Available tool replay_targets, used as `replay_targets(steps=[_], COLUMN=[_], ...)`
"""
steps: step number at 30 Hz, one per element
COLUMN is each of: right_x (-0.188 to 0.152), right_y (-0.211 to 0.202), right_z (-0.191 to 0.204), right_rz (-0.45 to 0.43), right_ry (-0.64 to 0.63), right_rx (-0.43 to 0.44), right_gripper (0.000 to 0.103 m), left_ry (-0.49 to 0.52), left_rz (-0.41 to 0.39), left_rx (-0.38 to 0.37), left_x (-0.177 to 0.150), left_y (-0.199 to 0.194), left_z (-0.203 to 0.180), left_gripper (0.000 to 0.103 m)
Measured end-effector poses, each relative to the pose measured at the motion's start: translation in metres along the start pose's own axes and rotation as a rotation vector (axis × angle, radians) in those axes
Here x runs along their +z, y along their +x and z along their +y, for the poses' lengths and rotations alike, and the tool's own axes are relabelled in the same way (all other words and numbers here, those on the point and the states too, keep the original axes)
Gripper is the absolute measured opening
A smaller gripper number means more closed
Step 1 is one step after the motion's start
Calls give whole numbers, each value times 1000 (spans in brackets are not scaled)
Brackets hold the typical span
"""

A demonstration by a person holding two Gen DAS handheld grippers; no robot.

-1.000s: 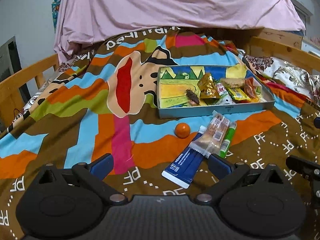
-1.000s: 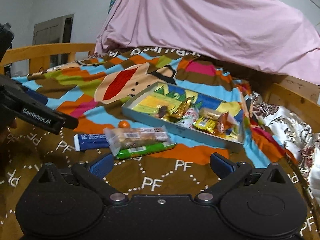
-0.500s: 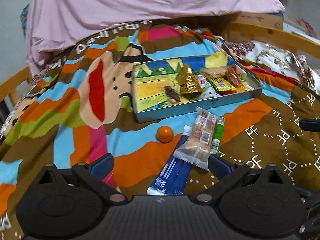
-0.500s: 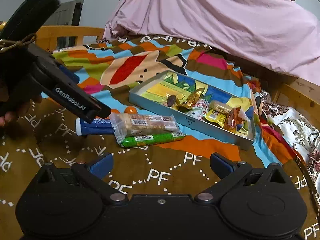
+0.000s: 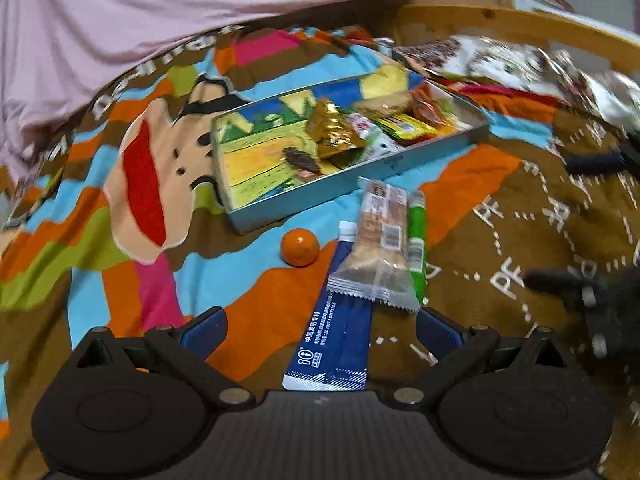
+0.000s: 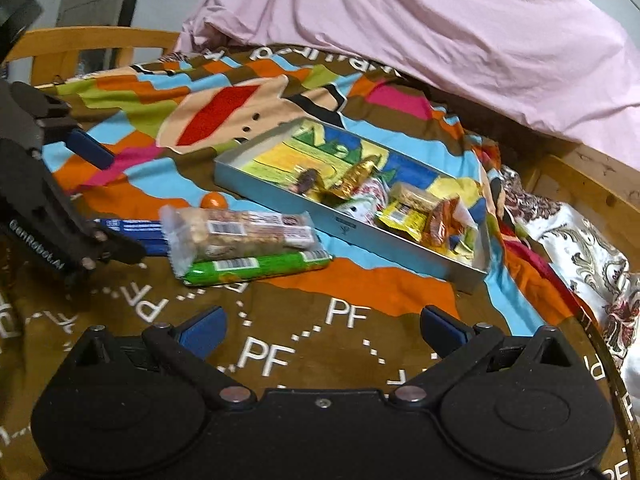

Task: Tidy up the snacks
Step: 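Grasp the brown-wrapped bar with right tool while left tool moves toward blue tube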

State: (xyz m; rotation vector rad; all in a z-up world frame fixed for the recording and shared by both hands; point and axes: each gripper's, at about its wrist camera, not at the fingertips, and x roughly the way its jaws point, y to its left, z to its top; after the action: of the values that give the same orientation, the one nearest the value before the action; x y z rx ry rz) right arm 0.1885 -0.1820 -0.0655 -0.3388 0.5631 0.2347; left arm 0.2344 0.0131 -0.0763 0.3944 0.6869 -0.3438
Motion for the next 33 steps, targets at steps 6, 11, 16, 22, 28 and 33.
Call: replay_targets(steps=[6, 11, 16, 22, 28, 33], right_x=[16, 66, 96, 104, 101, 93], right_y=[13, 41, 81, 119, 131, 122], right_z=[-13, -26, -19, -1, 12, 1], right_rz=[61, 163, 294, 431, 465, 435], right_ry=[95, 303, 418, 503, 480, 462], right_rx=[-7, 74, 104, 106, 112, 213], right_gripper=[102, 102, 102, 101, 84, 69], left_ry=[-13, -11, -57, -177, -238, -249], left_rz=[-5, -28, -77, -100, -91, -79], left_rx=[-3, -83, -178, -269, -325, -346], left_x=[-6, -11, -18, -21, -24, -24], left_y=[8, 10, 3, 0, 7, 10], left_z=[4, 7, 18, 36, 46, 47], left_gripper=[102, 102, 102, 102, 102, 102])
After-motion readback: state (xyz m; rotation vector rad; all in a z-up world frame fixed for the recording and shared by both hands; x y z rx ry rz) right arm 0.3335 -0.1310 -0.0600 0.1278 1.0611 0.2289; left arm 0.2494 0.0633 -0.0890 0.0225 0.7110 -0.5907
